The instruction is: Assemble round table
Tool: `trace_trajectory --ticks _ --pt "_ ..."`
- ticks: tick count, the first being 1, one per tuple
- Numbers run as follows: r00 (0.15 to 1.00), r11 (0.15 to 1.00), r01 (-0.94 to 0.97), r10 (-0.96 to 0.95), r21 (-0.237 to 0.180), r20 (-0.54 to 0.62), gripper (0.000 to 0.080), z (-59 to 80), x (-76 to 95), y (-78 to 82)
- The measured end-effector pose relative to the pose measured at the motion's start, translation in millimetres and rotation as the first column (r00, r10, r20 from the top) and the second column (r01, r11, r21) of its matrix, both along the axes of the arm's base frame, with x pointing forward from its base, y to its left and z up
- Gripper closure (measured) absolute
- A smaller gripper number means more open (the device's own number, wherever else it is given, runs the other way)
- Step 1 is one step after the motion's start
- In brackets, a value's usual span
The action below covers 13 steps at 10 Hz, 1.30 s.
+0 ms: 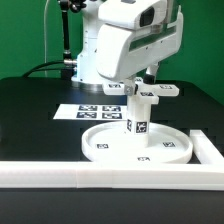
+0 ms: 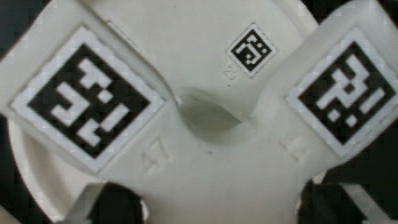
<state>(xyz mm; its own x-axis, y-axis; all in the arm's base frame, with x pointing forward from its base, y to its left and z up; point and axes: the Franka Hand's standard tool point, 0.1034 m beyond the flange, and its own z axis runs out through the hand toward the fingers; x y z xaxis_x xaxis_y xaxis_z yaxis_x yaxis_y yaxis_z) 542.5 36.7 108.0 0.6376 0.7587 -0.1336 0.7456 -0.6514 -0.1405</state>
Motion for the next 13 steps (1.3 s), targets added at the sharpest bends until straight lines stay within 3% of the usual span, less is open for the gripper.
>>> trace_trajectory --ticks 10,13 --pt "1.0 1.0 0.009 -0.009 -0.001 0.001 0.0364 0.1 0.5 -0.8" --pt "0.962 0.961 0.274 -0.274 -0.025 0.001 0.0364 -0.2 1.1 -3.5"
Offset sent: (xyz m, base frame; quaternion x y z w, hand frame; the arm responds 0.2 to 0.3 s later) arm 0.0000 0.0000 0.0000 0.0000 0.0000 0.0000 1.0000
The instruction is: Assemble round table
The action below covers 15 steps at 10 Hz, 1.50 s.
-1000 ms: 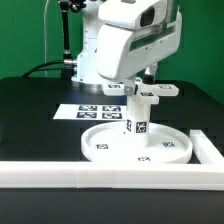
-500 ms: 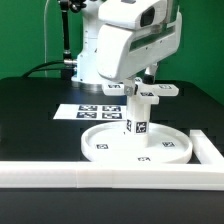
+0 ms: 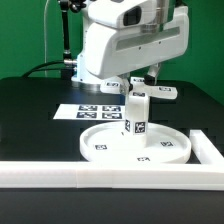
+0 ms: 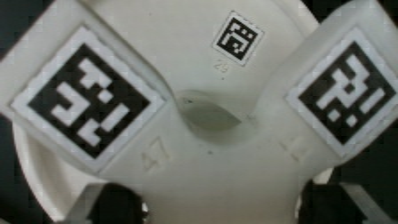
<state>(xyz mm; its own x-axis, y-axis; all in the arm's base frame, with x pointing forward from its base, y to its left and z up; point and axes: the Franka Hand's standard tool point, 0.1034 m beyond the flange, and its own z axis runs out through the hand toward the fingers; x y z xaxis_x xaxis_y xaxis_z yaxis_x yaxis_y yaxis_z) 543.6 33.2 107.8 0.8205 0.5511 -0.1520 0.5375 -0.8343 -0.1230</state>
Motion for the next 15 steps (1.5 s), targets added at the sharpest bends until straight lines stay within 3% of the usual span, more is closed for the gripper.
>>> trace_trajectory --ticks 3,8,10,15 --pt "0.942 0.942 0.334 -0.335 -0.044 -0.004 0.0364 -0.2 -0.1 0.5" --pt "0.709 0.706 0.701 -0.705 -0.1 0.001 0.0364 0.4 -0.5 8.6" --pt "0.606 0.601 0.79 -0.795 -0.119 0.007 0.0364 0.9 -0.1 9.3" --pt "0.242 0.233 0.962 -0.969 -0.144 0.048 0.0364 3.1 7.1 10.0"
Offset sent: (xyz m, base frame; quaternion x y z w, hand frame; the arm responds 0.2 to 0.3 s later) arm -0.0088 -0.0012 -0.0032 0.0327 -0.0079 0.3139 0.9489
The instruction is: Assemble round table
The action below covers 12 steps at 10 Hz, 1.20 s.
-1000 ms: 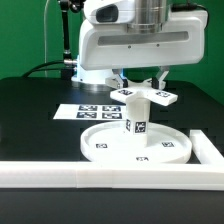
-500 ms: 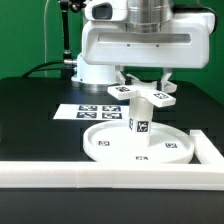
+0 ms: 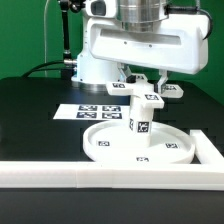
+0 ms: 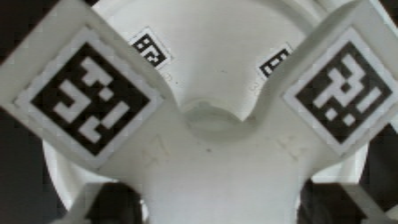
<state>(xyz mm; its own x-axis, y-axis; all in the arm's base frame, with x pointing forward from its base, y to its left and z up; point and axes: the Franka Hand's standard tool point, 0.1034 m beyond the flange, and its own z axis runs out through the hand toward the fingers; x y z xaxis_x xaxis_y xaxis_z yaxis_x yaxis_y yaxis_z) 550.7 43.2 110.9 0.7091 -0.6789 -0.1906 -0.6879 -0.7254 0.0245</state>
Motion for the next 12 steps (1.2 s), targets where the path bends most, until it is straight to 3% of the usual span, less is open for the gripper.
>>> trace_trajectory --ticks 2,4,5,8,10,12 --pt "1.0 1.0 0.023 -0.023 -0.003 -0.001 0.0364 0.1 0.5 -0.2" --pt "1.0 1.0 -0.001 0.001 -0.003 -0.003 0.0183 0.2 -0.2 0.3" --pt "0.997 0.998 -0.07 0.069 -0.002 -0.013 0.016 5.6 -1.5 1.5" --pt "0.992 0.992 -0.123 0.123 0.013 -0.012 0.0151 30.1 -3.7 2.6" --pt "0.988 0.988 -0.154 0.154 0.017 -0.006 0.0151 26.2 -3.6 2.7" --pt "0.928 0.928 -0.372 0.371 0.021 0.019 0.0151 19.3 -3.7 13.7"
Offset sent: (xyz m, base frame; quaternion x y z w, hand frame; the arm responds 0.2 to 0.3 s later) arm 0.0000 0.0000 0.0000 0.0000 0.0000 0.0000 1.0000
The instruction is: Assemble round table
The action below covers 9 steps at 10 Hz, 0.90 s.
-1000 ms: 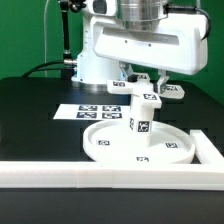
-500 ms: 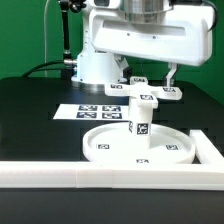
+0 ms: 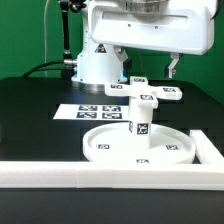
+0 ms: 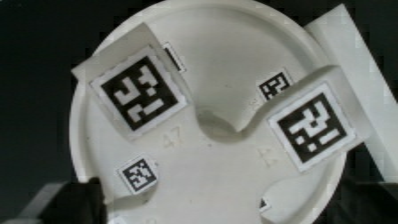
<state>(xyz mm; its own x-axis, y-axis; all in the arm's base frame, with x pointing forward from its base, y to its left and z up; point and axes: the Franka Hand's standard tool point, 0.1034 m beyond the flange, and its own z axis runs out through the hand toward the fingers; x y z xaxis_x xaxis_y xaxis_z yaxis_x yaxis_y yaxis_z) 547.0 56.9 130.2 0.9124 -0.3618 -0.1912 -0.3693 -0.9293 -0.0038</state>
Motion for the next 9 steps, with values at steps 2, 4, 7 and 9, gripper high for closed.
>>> trace_trajectory --ticks 2,4,7,9 --pt "0.95 0.95 -0.312 0.311 0.02 0.028 0.0151 1.7 0.9 4.5" --pt "0.856 0.855 -0.517 0.515 0.042 0.05 0.0151 5.1 4.0 4.7" --pt "0.708 0.705 -0.706 0.701 0.07 0.081 0.0151 3.5 3.8 3.4" --pt "0.558 0.552 -0.83 0.823 0.083 0.108 0.0151 0.5 5.6 0.6"
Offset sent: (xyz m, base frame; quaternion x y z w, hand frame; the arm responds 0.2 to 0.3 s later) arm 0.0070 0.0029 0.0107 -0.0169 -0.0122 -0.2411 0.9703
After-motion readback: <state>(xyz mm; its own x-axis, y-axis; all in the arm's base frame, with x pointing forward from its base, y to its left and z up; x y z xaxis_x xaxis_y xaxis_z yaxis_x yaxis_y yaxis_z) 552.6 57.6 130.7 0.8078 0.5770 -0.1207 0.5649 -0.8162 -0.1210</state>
